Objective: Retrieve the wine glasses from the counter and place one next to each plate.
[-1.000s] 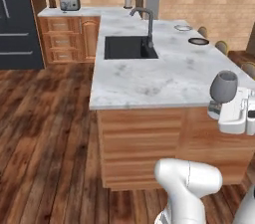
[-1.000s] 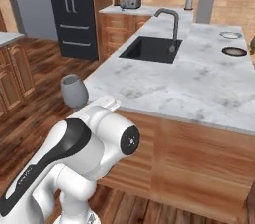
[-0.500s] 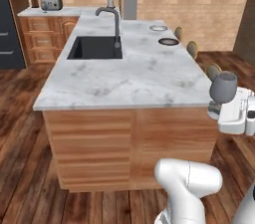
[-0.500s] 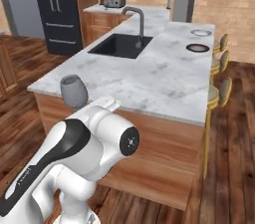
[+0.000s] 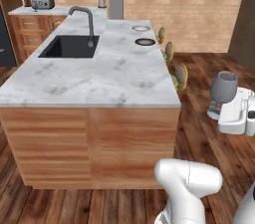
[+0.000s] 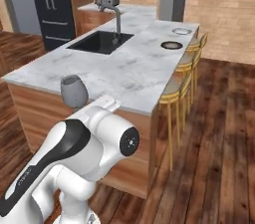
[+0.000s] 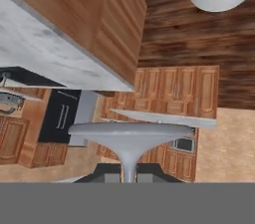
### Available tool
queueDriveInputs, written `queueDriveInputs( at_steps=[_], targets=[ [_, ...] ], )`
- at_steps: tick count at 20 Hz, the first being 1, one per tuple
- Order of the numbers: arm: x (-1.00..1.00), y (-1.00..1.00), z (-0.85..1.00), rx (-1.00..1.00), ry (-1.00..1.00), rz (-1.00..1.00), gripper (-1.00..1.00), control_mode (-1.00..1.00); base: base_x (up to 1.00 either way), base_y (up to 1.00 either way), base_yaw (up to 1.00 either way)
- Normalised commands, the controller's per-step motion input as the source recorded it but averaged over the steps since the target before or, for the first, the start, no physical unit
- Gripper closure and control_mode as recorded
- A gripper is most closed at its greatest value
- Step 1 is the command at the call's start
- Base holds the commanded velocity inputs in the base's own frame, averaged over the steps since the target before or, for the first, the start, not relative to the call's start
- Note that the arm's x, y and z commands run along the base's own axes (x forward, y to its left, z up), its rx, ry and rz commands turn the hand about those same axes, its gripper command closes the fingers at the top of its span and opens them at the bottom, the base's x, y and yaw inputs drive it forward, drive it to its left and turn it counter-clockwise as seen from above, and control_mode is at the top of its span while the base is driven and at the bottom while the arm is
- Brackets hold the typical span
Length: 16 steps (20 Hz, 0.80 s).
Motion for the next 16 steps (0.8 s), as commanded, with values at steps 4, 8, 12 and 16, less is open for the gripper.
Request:
queueDriveInputs(
  at_steps=[4,8,12,16],
  targets=[
    [0.00,0.00,0.00,0.00,0.00,0.00,1.00,1.00,0.16,-1.00,0.48],
    [0.00,0.00,0.00,0.00,0.00,0.00,1.00,1.00,0.08,-0.80,0.70],
    [0.00,0.00,0.00,0.00,0.00,0.00,1.00,1.00,0.02,-0.59,0.79],
    [0.00,0.00,0.00,0.00,0.00,0.00,1.00,1.00,0.03,-0.66,0.76]
  ],
)
